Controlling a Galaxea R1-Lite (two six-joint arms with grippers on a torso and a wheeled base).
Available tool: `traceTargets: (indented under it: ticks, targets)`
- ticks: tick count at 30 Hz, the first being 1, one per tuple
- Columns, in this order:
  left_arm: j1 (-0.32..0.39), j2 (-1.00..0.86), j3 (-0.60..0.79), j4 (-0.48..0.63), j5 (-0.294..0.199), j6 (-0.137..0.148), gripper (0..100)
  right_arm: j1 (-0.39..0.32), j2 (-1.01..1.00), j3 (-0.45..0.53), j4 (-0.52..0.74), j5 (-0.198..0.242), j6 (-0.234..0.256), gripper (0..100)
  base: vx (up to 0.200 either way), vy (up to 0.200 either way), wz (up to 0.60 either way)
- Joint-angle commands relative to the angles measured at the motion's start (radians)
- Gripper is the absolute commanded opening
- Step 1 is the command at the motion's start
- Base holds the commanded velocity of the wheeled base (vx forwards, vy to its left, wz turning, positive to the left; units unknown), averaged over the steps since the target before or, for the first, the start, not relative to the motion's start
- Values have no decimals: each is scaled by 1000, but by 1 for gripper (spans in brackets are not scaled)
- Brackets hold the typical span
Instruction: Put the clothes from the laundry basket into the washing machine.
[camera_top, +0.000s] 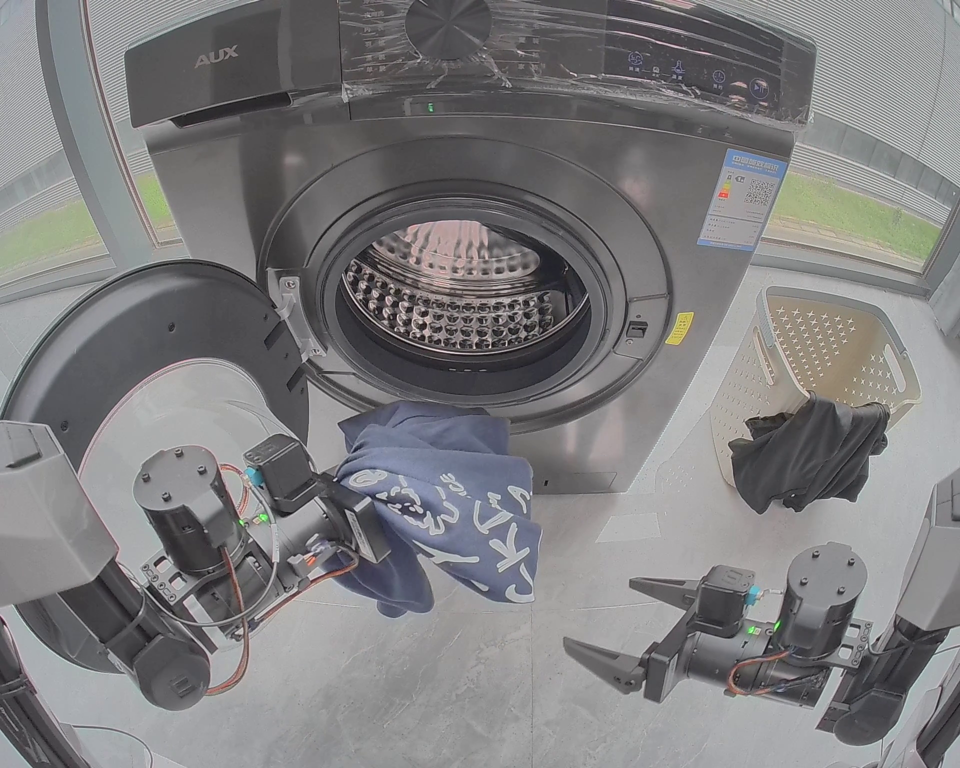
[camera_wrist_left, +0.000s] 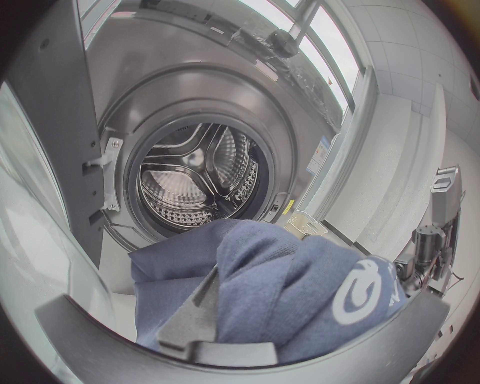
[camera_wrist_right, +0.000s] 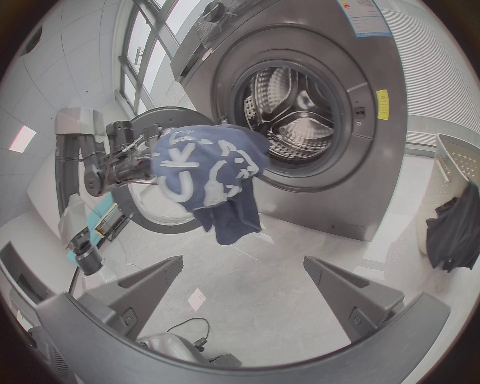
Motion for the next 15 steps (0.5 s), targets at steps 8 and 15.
traceTargets:
  ticks: [8,15]
  targets:
    - [-5,-25,99,-6,-2,58,0,-154,14,-63,-1,-33,5,100,0,0,0]
    - [-18,-16,107,-8,-10,62,0,-145,12,-86,-1,-39,7,100,0,0,0]
